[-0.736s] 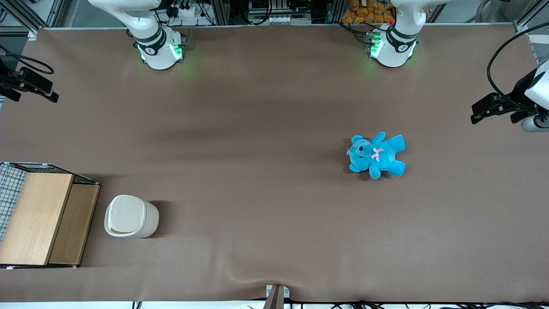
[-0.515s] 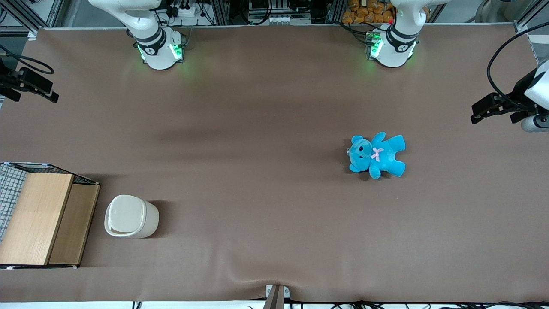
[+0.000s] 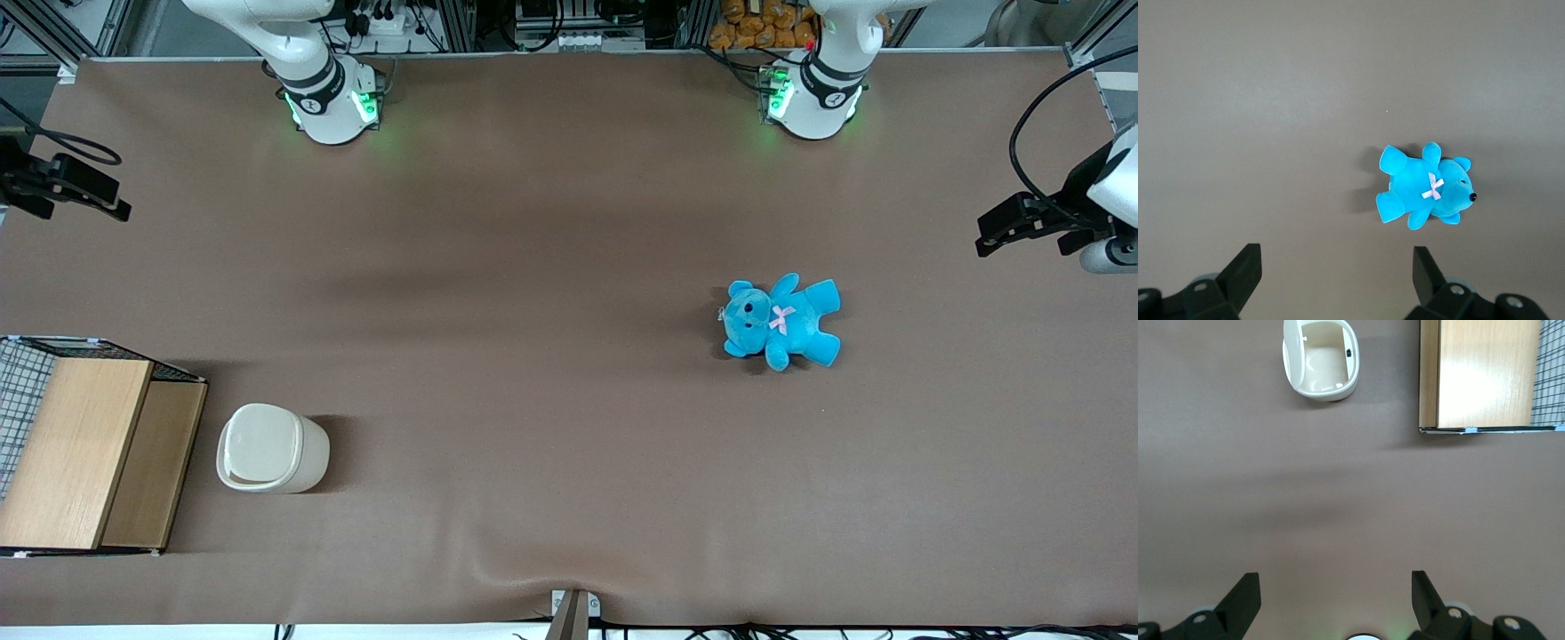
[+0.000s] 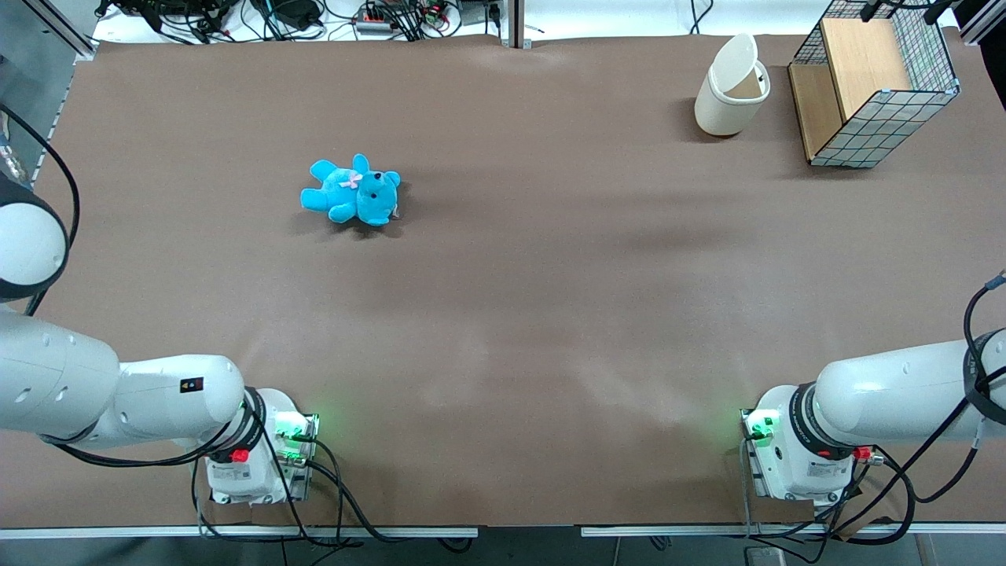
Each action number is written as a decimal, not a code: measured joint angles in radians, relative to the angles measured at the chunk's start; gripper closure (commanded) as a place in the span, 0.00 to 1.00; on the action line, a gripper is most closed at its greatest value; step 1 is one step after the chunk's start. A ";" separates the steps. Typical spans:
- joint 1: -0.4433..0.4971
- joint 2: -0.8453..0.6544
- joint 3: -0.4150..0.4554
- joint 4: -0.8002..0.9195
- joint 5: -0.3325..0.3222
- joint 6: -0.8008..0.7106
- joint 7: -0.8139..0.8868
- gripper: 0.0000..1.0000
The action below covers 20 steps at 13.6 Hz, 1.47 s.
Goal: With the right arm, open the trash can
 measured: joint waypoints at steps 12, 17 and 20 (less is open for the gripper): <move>0.051 0.169 0.023 0.055 0.015 0.118 0.001 0.64; 0.059 0.230 0.025 0.060 0.048 0.173 0.002 1.00; 0.065 0.276 0.025 0.061 0.051 0.193 0.002 1.00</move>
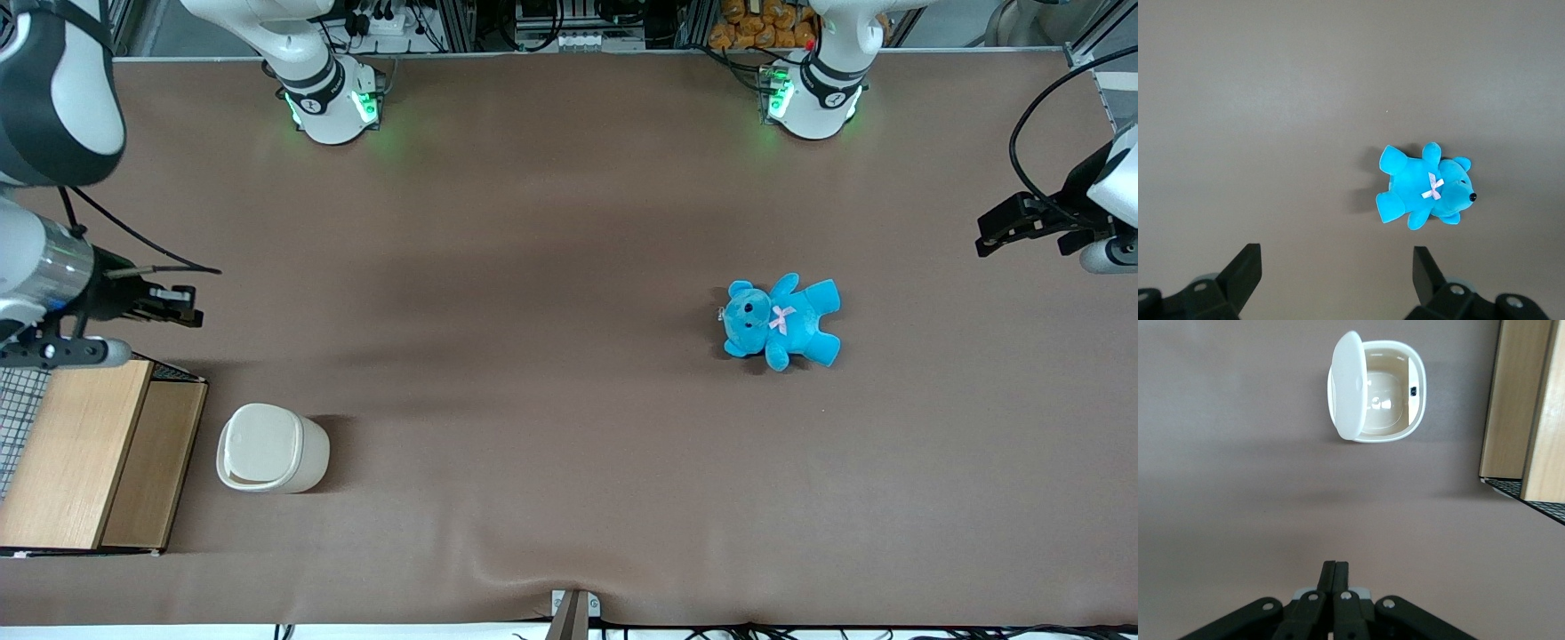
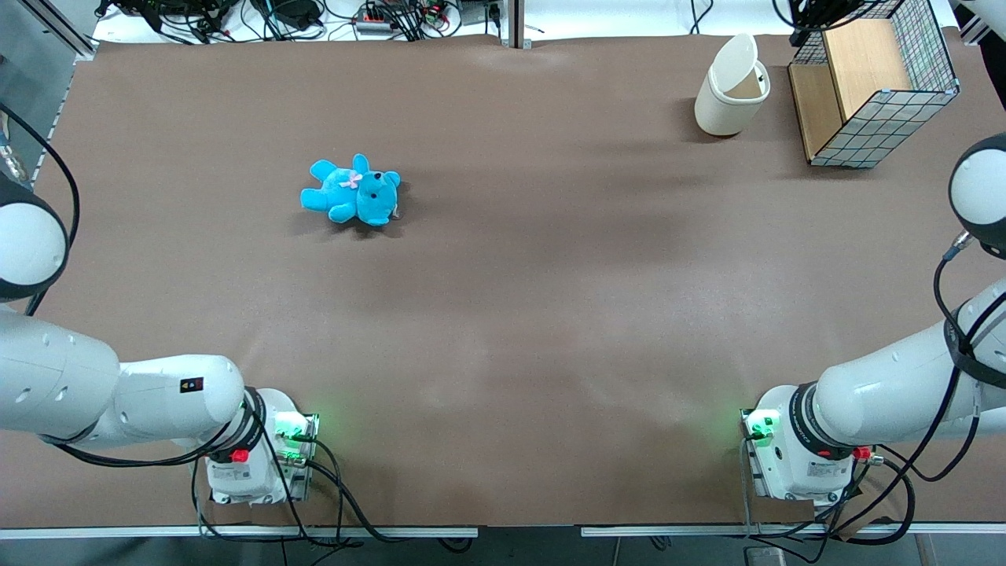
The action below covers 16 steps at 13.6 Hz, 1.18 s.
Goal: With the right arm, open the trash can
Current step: 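Move the closed right gripper over the white trash can's raised lid, then press the raised lid down onto the can rim with the right gripper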
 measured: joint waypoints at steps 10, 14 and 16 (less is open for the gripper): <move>0.034 0.145 0.006 0.043 0.000 0.274 -0.001 1.00; 0.032 0.200 0.003 0.061 0.000 0.342 -0.042 1.00; 0.030 0.222 0.001 0.062 -0.001 0.366 -0.055 1.00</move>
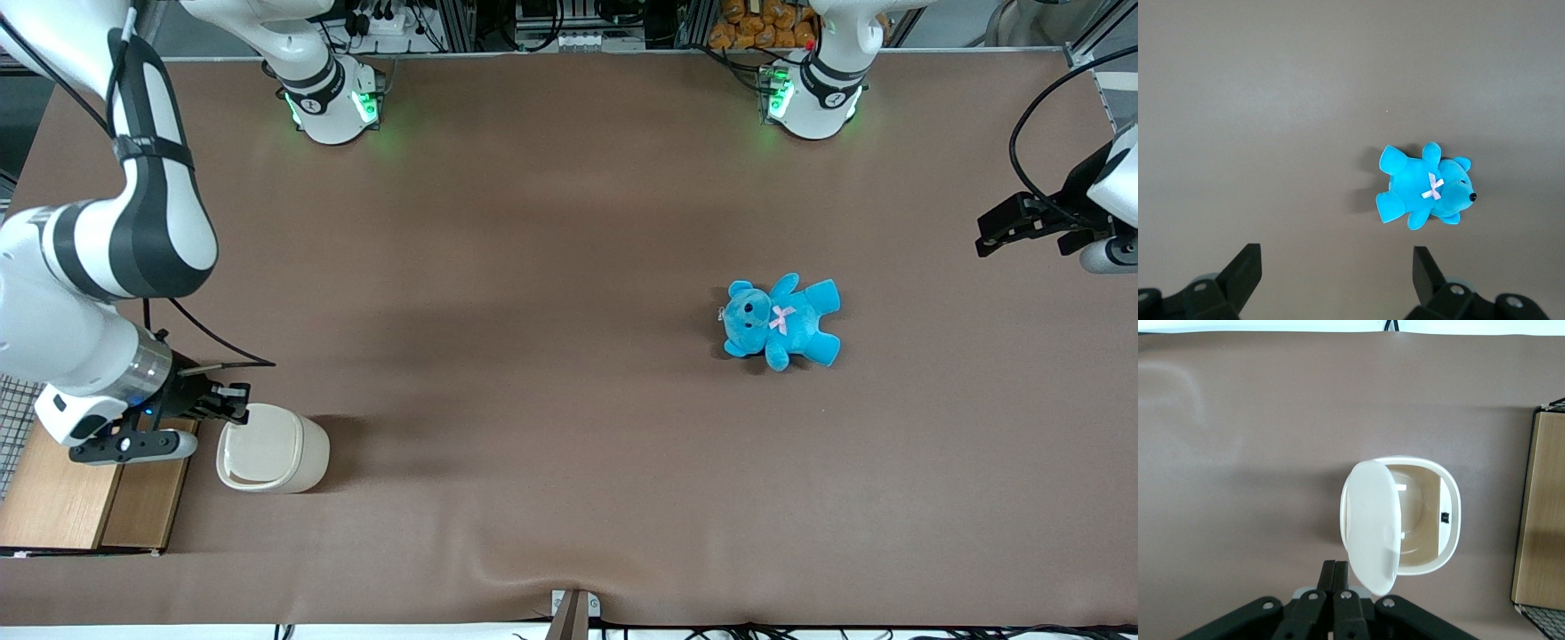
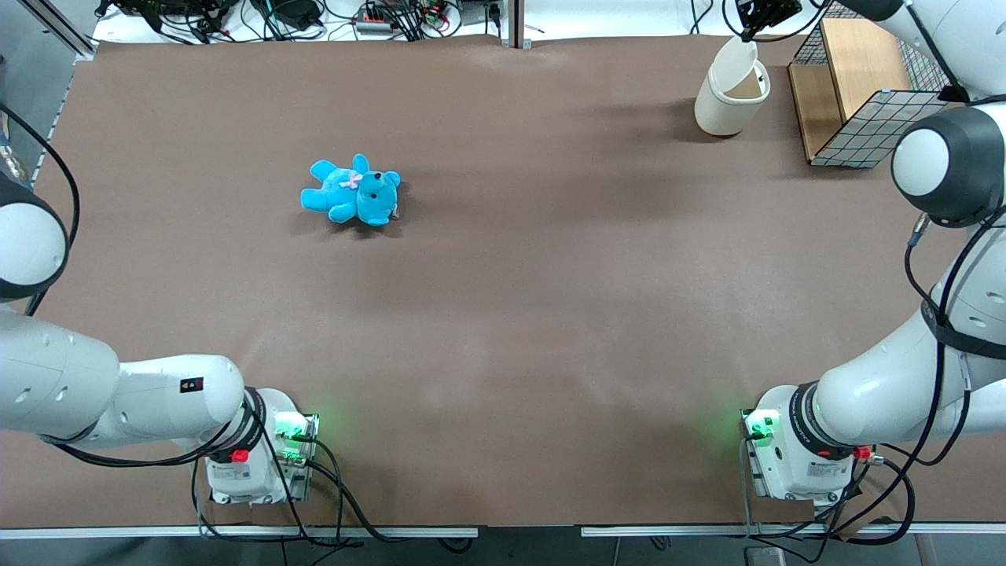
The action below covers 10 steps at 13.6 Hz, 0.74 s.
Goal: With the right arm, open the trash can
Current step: 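Press the raised lid down onto the can rim with the right gripper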
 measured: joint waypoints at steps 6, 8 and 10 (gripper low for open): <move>-0.004 0.033 -0.010 0.008 -0.010 0.039 -0.042 1.00; -0.011 0.036 -0.014 0.008 -0.035 0.050 -0.044 1.00; -0.018 0.044 -0.015 0.008 -0.042 0.071 -0.047 1.00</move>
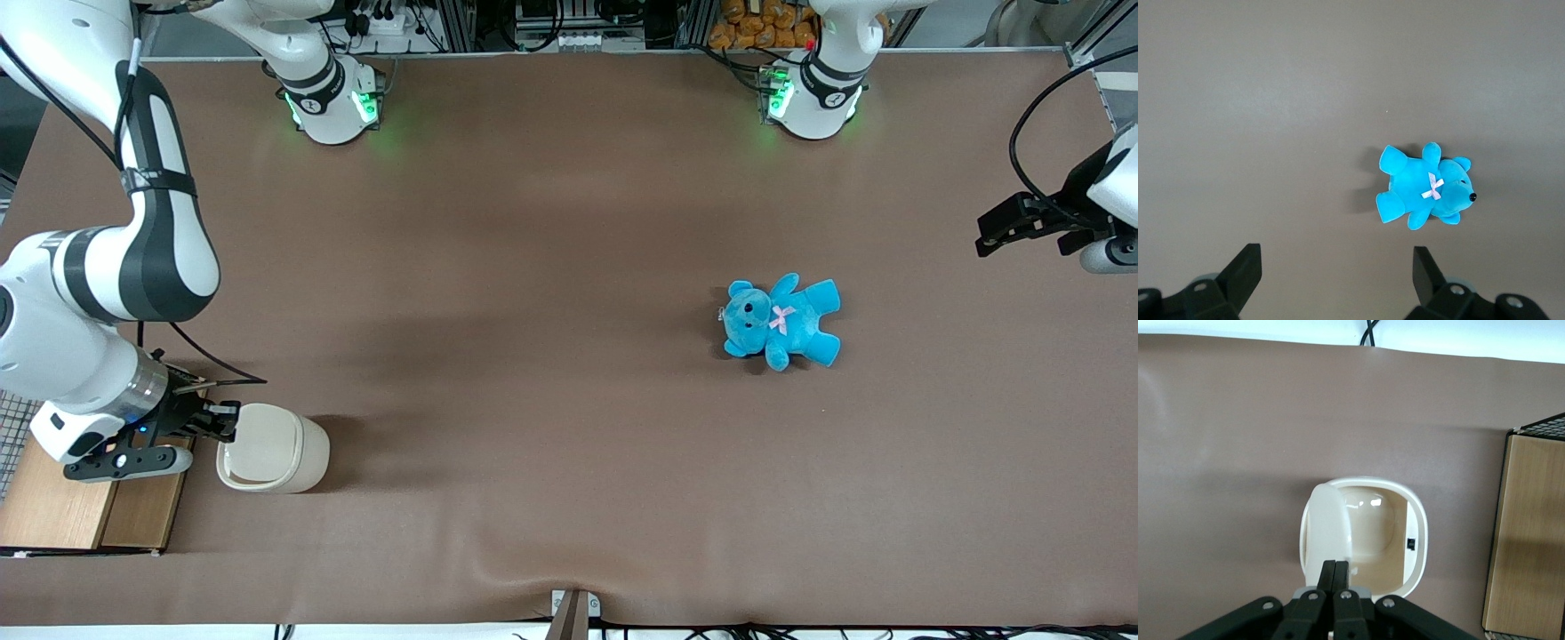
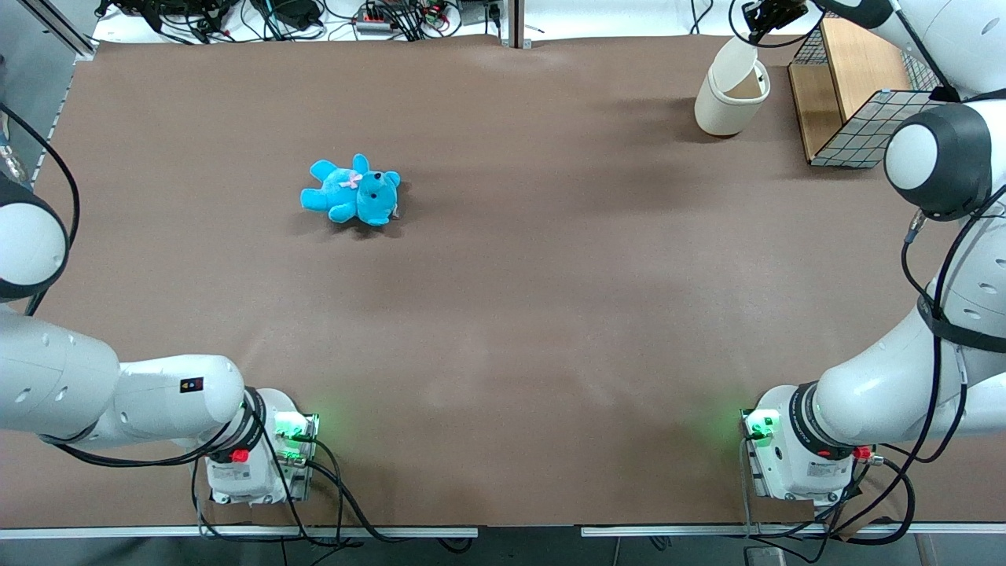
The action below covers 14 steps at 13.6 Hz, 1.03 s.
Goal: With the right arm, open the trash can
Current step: 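Press the raised lid down onto the can rim with the right gripper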
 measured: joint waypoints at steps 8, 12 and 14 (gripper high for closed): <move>-0.001 0.012 0.001 0.003 0.000 0.017 0.000 1.00; -0.002 0.028 0.000 0.003 -0.015 0.028 -0.002 1.00; -0.004 0.037 0.000 0.003 -0.044 0.065 -0.007 1.00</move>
